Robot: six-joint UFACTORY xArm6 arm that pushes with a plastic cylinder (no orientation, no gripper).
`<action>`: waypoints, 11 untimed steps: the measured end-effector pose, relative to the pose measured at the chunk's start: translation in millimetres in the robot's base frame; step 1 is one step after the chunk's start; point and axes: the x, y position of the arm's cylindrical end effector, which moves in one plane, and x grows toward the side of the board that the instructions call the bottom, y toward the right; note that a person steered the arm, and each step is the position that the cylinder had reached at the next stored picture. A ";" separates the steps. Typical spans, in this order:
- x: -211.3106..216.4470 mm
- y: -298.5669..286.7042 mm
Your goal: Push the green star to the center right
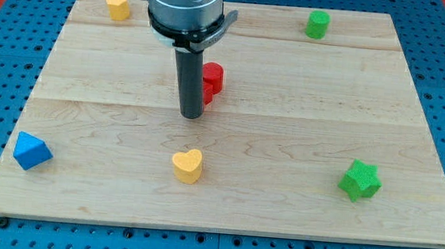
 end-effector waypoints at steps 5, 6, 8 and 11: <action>84.6 218.8; 120.3 234.0; 34.6 211.3; 1.3 187.8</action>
